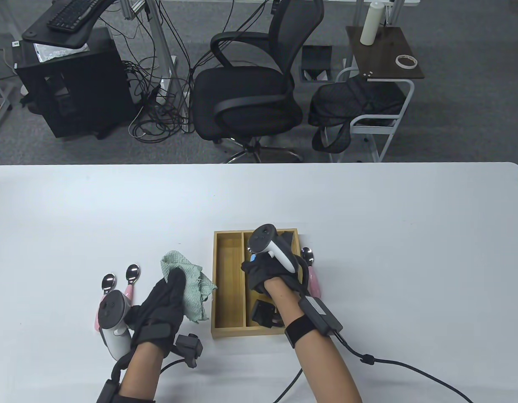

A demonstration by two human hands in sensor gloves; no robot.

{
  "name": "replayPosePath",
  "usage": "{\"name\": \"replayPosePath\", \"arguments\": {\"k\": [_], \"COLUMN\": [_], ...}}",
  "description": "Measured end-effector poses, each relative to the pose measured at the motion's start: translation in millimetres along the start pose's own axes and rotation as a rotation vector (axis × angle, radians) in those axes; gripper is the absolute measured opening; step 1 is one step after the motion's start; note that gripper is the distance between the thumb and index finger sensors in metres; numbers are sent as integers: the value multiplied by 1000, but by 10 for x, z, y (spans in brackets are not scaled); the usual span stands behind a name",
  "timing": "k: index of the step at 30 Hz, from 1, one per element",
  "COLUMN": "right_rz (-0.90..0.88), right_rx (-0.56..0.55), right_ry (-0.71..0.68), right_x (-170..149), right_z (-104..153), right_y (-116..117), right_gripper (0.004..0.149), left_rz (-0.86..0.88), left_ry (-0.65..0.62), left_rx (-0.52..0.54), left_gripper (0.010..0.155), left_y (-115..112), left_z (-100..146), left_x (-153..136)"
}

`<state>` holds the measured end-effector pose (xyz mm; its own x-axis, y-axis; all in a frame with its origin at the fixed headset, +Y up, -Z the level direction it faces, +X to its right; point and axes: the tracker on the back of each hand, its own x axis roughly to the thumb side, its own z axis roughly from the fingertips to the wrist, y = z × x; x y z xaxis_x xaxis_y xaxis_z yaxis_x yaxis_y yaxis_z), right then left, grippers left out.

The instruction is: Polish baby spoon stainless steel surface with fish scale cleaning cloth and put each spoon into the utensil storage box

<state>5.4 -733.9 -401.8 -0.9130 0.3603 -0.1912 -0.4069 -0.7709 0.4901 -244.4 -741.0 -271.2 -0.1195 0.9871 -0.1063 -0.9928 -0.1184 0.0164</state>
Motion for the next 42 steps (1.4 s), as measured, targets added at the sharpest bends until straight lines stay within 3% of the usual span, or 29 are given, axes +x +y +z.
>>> {"name": "replayPosePath", "arguments": {"k": [10, 21, 25, 31, 37, 42], "right_rz": [19, -13, -37, 94, 203, 214], "right_rx": [71, 99, 38, -253, -259, -224], "right_ry": [51, 18, -29, 71, 192, 210], "right_x": [17, -19, -144, -606, -1133, -1271], "right_z": [-153, -34, 198, 416, 315, 202], "right_y": [67, 1, -295, -662, -429, -225], "right_gripper": [54, 55, 52, 49, 53, 57], "left_rz": [-37, -89, -86, -92, -99, -109], "left_ry": [-13, -19, -16, -15, -16, -9], "left_rx": [-53, -68, -73, -85, -100, -105], "left_gripper": [49, 49, 49, 49, 50, 50], "left_y": [-76, -111, -129, -146, -170, -186], "left_z": [-4, -17, -14, -11, -4, -2], "left_x": [-9, -31, -25, -31, -33, -45]}}
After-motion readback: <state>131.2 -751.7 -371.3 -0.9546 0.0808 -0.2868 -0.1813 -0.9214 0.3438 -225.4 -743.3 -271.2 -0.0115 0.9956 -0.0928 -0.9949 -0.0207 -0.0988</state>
